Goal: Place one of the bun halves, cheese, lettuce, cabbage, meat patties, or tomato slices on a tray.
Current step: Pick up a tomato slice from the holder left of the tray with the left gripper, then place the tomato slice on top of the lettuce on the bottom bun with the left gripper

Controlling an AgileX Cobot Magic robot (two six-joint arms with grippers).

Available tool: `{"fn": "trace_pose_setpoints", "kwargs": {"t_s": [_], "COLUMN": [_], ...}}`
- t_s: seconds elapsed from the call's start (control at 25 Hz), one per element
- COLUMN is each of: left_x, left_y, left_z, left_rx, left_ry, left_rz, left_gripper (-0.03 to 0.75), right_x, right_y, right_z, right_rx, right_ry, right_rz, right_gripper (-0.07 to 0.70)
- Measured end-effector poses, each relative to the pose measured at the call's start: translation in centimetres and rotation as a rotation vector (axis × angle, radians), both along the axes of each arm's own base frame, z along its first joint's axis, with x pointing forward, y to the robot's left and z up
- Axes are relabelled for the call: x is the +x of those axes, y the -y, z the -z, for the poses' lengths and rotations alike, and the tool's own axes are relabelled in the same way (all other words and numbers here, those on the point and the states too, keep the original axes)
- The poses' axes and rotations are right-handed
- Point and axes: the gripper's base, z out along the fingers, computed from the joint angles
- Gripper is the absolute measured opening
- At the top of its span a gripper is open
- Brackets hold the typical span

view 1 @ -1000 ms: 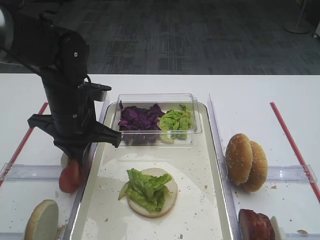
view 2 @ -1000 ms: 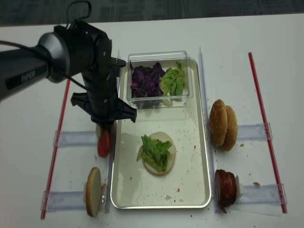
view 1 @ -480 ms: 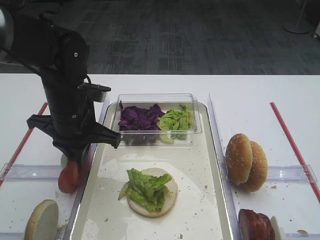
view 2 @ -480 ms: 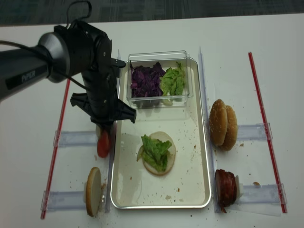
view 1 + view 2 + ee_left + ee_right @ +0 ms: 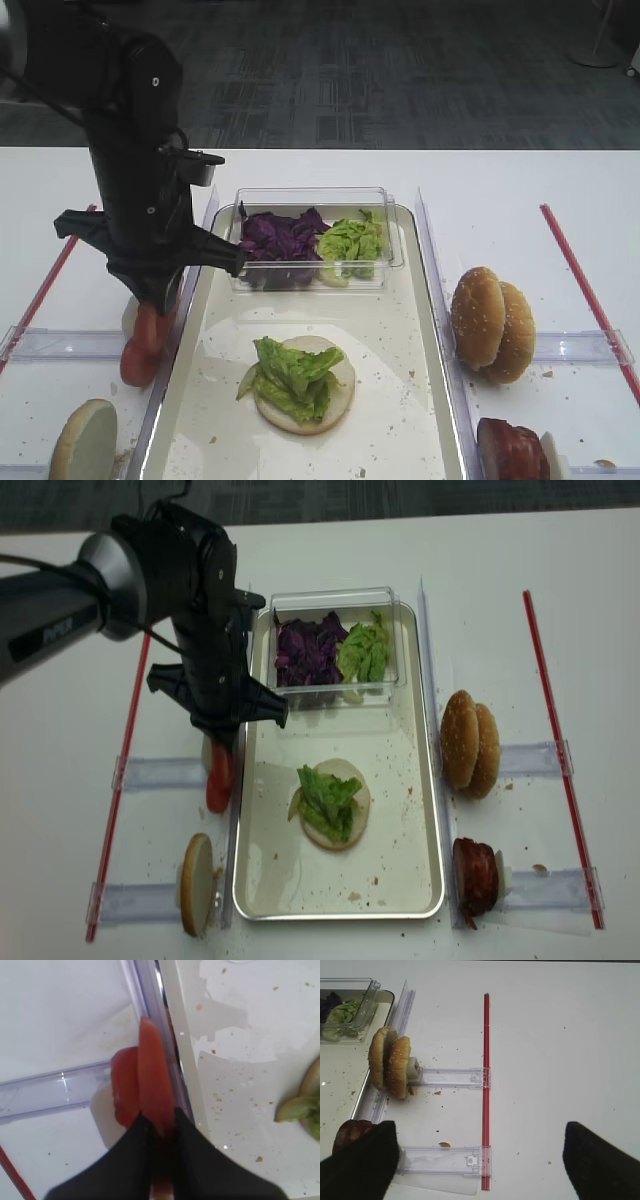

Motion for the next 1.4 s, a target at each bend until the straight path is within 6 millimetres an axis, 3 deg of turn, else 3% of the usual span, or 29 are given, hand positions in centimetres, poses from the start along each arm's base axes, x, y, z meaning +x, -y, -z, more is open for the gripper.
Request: {"fn": "trace_pose_setpoints", "kwargs": {"t_s": [0.44,0.72,1.12,1.4], "left_x": [1.4,1.1,1.0,0.2], "left_y": [0.7,0.4,0.3,1.6], "left_z": [-3.2,-4.6,-4.8,-5.2], "left_rx": [-0.024,-0.025,-0.024,-0.18], "left_ry": [0.055,0.093,0.093,0.038], "left_rz": [0.023,0.033,0.064,0.149], "left_gripper": [0.045,0.045,0.045,0.044], "right_x": [0.0,0.0,0.0,0.0], "right_y": [0.0,0.0,0.0,0.0], "right_z": [0.0,0.0,0.0,0.0], "right_rx": [0.0,0.0,0.0,0.0], "right_ry": [0.0,0.0,0.0,0.0], "right_rz": [0.0,0.0,0.0,0.0], "right_gripper": [0.678,0.678,0.678,0.678]}}
